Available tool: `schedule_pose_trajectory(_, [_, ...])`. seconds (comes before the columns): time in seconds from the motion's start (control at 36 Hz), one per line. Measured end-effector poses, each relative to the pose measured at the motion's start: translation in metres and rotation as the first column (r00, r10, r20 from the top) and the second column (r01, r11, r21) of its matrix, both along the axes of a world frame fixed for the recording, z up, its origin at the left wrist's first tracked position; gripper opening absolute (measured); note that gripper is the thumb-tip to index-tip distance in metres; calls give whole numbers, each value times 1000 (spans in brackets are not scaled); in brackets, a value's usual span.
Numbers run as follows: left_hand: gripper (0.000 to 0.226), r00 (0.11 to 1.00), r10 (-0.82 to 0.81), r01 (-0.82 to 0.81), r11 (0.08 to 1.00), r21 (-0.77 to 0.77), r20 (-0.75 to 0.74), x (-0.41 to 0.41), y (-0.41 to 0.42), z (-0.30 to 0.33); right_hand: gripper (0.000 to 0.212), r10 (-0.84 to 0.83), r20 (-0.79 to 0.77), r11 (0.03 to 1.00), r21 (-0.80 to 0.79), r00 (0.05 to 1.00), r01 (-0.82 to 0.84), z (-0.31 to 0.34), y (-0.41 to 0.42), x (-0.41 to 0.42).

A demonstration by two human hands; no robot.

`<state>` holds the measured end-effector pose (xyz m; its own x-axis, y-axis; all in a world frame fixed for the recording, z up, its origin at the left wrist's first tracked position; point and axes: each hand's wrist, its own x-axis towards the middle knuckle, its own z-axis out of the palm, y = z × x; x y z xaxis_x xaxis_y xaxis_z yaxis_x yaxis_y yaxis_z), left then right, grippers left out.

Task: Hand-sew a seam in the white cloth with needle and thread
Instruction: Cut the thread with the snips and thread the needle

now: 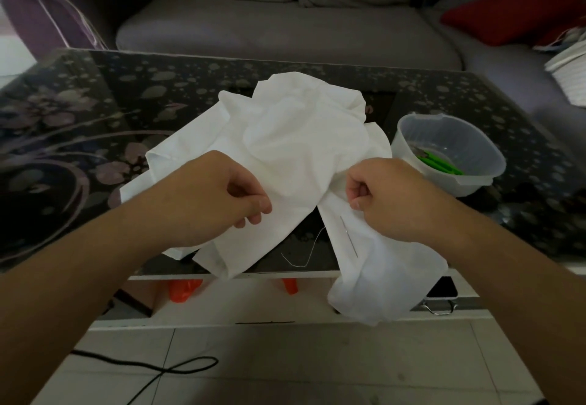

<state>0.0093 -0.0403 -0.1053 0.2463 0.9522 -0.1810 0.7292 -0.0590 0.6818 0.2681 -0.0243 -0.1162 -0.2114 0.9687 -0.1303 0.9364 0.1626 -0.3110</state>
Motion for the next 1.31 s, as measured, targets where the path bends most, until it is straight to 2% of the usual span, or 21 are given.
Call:
schedule_pose_trajectory(0.08, [17, 1000, 11, -12, 1000, 22, 3, 0, -2, -2, 18, 13, -26, 1000, 26, 1000, -12, 8, -4, -5])
schedule_pose_trajectory(0.22, [19, 1000, 7, -8, 999, 36, 12, 4, -5, -4, 18, 50, -156, 982, 189, 986, -20, 17, -14, -21])
schedule_pose_trajectory(0.28, [18, 1000, 7, -8, 999, 40, 29, 4, -5, -2, 25, 100, -298, 988, 139, 949, -61, 16, -19, -30])
schedule_pose_trajectory(0.33, [17, 999, 2, -4, 999, 38, 49, 4, -7, 0, 31, 126, -417, 991, 14, 900, -132, 14, -23, -41])
schedule_pose_trajectory(0.42, [16, 997, -22, 19, 999, 44, 67, 5, -9, 2, 31, 149, -482, 973, -82, 863, -214, 8, -26, -52])
schedule_pose_trajectory(0.53, [14, 995, -47, 44, 998, 36, 88, 10, -11, 3, 18, 83, -554, 977, -116, 828, -176, 6, -27, -53])
schedule_pose_trajectory(0.64, [13, 995, -27, 24, 999, 30, 97, 11, -12, 2, 14, 53, -540, 989, -89, 840, -120, 6, -27, -48])
schedule_pose_trajectory(0.81, [13, 996, -27, 24, 999, 29, 87, 9, -12, 0, 17, 77, -491, 988, -82, 868, -134, 4, -26, -44])
schedule_pose_trajectory(0.94, [5, 992, -114, 116, 993, 34, -61, 4, -16, -7, 20, 130, -363, 980, -93, 923, -174, -4, -28, -43])
schedule_pose_trajectory(1.06, [11, 967, -205, 212, 977, 36, -148, 2, -21, -17, 20, 141, -320, 979, -97, 937, -181, -9, -28, -40])
schedule_pose_trajectory(1.31, [31, 923, -261, 332, 911, 243, -282, 4, -33, -47, 20, 141, -306, 982, -79, 942, -173, -12, -28, -38])
